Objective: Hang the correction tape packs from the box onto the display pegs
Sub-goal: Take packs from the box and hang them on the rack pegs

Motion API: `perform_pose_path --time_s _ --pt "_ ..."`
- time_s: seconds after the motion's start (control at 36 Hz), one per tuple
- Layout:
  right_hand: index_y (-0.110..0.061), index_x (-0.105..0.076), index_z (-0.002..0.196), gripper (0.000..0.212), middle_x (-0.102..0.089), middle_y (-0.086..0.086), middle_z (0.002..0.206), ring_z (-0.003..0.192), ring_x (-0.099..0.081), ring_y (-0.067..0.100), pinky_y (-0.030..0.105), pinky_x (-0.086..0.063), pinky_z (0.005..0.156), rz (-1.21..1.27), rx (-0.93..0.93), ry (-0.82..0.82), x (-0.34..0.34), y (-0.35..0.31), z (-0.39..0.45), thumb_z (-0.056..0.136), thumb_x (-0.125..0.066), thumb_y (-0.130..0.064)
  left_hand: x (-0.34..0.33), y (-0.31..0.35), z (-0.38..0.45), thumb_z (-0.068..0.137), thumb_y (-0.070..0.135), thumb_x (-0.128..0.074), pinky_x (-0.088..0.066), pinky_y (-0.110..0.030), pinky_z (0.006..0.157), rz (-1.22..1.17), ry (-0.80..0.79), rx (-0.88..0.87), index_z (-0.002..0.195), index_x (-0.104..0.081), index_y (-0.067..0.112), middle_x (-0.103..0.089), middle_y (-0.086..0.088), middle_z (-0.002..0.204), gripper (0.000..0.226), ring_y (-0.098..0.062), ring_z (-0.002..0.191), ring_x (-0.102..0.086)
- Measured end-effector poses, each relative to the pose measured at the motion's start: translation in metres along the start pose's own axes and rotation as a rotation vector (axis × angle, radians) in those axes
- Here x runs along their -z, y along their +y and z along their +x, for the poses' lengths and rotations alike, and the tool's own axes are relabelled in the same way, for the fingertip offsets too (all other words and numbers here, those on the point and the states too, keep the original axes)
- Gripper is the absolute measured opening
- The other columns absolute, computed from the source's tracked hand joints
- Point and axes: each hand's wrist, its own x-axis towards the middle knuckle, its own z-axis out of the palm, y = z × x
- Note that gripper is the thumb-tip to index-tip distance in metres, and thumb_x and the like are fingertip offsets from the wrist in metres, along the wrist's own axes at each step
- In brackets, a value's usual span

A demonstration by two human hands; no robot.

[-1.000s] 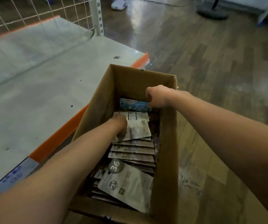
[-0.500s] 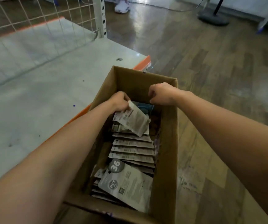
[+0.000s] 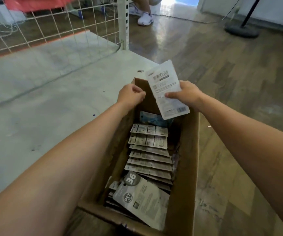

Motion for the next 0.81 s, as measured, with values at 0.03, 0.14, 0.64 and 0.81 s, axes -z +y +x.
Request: perform_pose_path --time_s 0.03,0.14,0.64,0.81 --pt "-0.015 -0.058 0.121 0.031 -0.063 0.004 0.125 0.113 -0.06 0.023 0.041 -0.049 0.096 0.006 0.007 0.042 0.003 0.002 0.0 0.091 -0.063 -0.021 -0.007 -0.007 0.0 0.091 0.018 -0.063 -0.049 -0.025 0.08 0.156 -0.047 -0.026 0.1 -0.063 0.015 -0.065 0.0 0.1 0.009 -0.014 0.094 -0.062" --pt "-0.017 -0.052 0.119 0.033 -0.062 0.003 0.124 0.106 -0.06 0.018 0.024 -0.048 0.073 -0.043 0.042 0.162 0.014 0.017 0.005 0.089 -0.066 -0.022 -0.038 -0.032 -0.003 0.092 0.018 -0.059 -0.046 -0.03 0.082 0.621 -0.313 -0.071 0.112 -0.062 0.012 -0.063 -0.007 0.114 0.021 -0.023 0.104 -0.059" --pt "-0.023 -0.049 0.108 0.027 -0.063 -0.003 0.119 0.092 -0.062 0.011 0.03 -0.055 0.079 -0.135 0.039 0.25 0.018 0.053 0.02 0.088 -0.065 -0.032 -0.088 -0.117 0.011 0.095 0.012 -0.043 -0.038 -0.041 0.106 1.29 -0.68 -0.111 0.139 -0.037 0.005 -0.039 -0.018 0.142 0.045 -0.032 0.129 -0.041" --pt "-0.02 -0.052 0.116 0.034 -0.065 -0.002 0.117 0.099 -0.065 0.017 0.042 -0.055 0.085 -0.181 -0.01 0.256 0.013 0.047 0.02 0.088 -0.063 -0.037 -0.075 -0.109 0.009 0.097 0.01 -0.044 -0.046 -0.032 0.079 1.422 -0.596 -0.273 0.126 -0.053 0.015 -0.057 -0.009 0.124 0.03 -0.025 0.113 -0.057"
